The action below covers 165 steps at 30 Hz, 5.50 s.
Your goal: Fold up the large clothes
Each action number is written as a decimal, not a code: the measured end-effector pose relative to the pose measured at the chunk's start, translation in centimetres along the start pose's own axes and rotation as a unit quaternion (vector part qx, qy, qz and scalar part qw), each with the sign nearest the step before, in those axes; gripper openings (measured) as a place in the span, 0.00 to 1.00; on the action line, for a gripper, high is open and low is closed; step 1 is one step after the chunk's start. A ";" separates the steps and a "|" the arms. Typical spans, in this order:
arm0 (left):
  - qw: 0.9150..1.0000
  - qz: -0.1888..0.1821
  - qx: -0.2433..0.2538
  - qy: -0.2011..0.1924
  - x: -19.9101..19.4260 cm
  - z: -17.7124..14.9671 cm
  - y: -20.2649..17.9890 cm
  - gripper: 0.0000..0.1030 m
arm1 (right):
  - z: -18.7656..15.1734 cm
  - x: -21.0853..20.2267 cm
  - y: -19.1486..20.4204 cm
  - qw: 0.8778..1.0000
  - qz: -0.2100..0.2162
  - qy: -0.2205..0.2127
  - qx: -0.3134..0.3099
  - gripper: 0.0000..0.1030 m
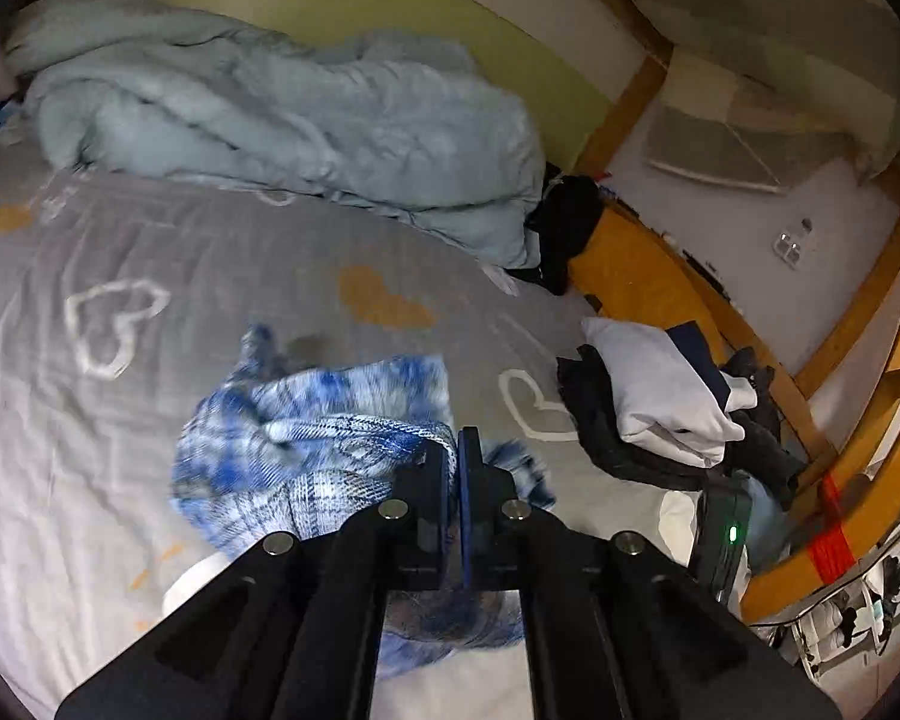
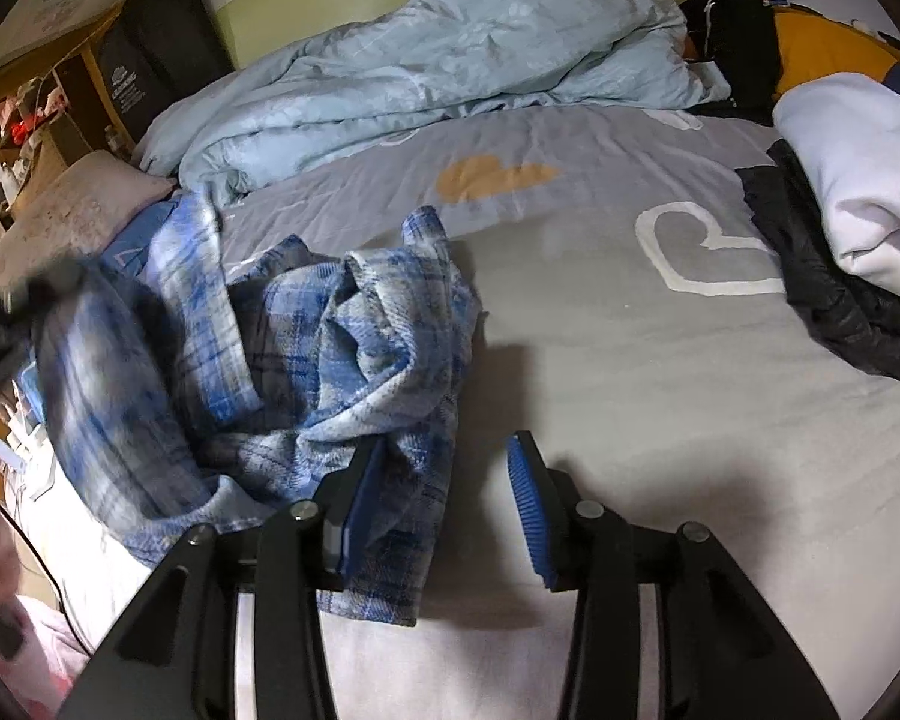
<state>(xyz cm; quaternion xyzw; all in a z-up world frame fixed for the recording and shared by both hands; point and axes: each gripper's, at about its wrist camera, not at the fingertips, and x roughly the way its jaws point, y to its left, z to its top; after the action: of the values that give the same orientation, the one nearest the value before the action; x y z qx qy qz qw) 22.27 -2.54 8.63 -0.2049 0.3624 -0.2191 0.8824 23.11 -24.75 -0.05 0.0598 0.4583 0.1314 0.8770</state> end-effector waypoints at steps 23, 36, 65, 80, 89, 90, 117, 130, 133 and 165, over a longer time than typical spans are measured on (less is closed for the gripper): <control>0.994 -0.020 -0.002 0.110 6.9 1.5 -2.4 0.30 | -1.1 -3.2 7.1 0.980 0.076 -0.051 -0.175 0.30; 0.985 0.141 0.102 -0.014 -2.6 -1.3 -0.5 0.67 | 1.7 -2.6 2.6 0.995 0.053 -0.085 -0.015 0.09; 0.995 0.065 0.041 0.064 4.7 -10.3 5.3 0.67 | 2.4 0.3 13.0 0.964 0.004 -0.058 -0.259 0.22; 0.992 0.079 0.077 0.055 4.7 -11.1 3.8 0.69 | 6.4 -0.4 4.3 0.992 -0.035 -0.108 -0.052 0.03; 0.995 0.060 0.038 0.065 4.6 -10.3 5.4 0.69 | 3.9 1.5 -1.8 0.998 -0.023 -0.027 0.044 0.00; 0.995 0.064 0.040 0.064 4.6 -10.4 5.3 0.69 | 3.9 0.6 -1.8 0.998 -0.012 -0.040 0.041 0.00; 0.987 0.118 0.106 0.027 3.1 -10.1 2.7 0.99 | 0.0 -1.5 0.7 0.999 -0.005 -0.039 0.003 0.96; 0.993 -0.003 -0.093 0.077 6.1 -7.9 10.1 0.97 | -1.7 4.3 -1.7 0.986 0.137 0.018 0.089 0.80; 0.982 -0.052 -0.150 0.100 8.4 -8.4 11.8 0.73 | -1.8 5.9 -2.0 0.976 0.181 0.036 0.118 0.50; 0.979 -0.136 0.097 0.113 29.4 4.4 -29.0 0.74 | 8.9 -20.4 -26.8 0.954 -0.084 -0.209 0.196 0.39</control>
<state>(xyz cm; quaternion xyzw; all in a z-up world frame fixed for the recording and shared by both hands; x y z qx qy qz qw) 37.41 -41.16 10.38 -0.1395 0.4057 -0.3928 0.8134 23.95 -56.14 15.09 0.2180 0.2845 -0.0507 0.9322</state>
